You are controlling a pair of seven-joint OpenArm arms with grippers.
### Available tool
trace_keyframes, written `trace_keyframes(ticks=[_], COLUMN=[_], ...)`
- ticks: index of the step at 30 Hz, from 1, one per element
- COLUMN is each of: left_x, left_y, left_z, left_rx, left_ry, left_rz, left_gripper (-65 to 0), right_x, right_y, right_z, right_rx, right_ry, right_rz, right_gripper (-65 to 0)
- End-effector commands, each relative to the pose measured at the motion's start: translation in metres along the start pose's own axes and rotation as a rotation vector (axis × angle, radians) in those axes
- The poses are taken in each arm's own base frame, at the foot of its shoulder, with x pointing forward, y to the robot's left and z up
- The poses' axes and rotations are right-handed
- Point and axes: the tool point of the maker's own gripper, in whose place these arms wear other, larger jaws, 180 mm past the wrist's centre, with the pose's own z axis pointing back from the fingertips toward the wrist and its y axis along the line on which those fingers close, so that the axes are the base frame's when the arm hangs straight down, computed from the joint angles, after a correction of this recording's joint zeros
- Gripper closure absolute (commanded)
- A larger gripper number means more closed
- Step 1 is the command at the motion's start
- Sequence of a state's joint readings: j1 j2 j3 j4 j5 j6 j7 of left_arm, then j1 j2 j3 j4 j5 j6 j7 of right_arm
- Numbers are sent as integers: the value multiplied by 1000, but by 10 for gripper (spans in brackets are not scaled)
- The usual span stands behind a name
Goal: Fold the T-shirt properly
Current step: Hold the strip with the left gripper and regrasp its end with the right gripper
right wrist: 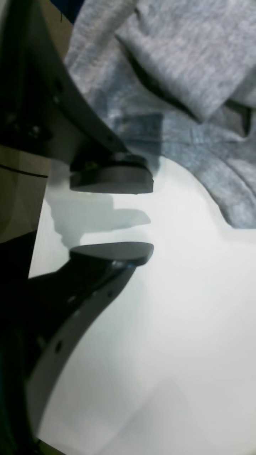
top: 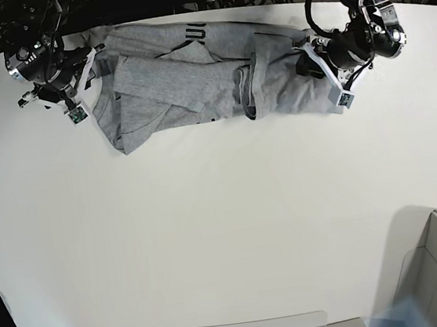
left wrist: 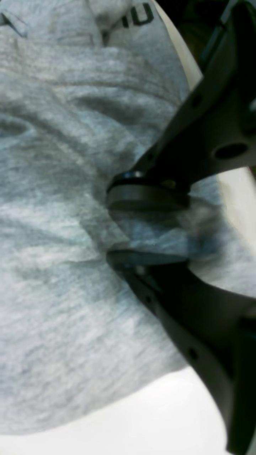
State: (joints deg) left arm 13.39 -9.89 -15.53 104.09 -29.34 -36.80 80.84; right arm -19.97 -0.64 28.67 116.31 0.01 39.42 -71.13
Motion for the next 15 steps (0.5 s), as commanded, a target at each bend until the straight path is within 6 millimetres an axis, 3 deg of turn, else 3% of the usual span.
trace_keyframes(ticks=[1, 4, 11, 15], left_x=[19, 41, 29, 28], left_y=[1, -14, -20, -21], left_z=[15, 34, 32, 31], left_rx=[31, 45, 34, 31], left_ry=[-73, -167, -143, -141], left_rz=[-34, -77, -67, -68], left_gripper=[-191, -191, -191, -191], right_x=[8, 13, 16, -8], right_y=[-5, -7, -36, -61], right_z=[5, 8, 20, 31], right_rx=[-17, -25, -35, -62], right_ry=[-30, -48, -160, -124], right_rz=[14, 12, -171, -271], right_gripper=[-229, -229, -232, -271])
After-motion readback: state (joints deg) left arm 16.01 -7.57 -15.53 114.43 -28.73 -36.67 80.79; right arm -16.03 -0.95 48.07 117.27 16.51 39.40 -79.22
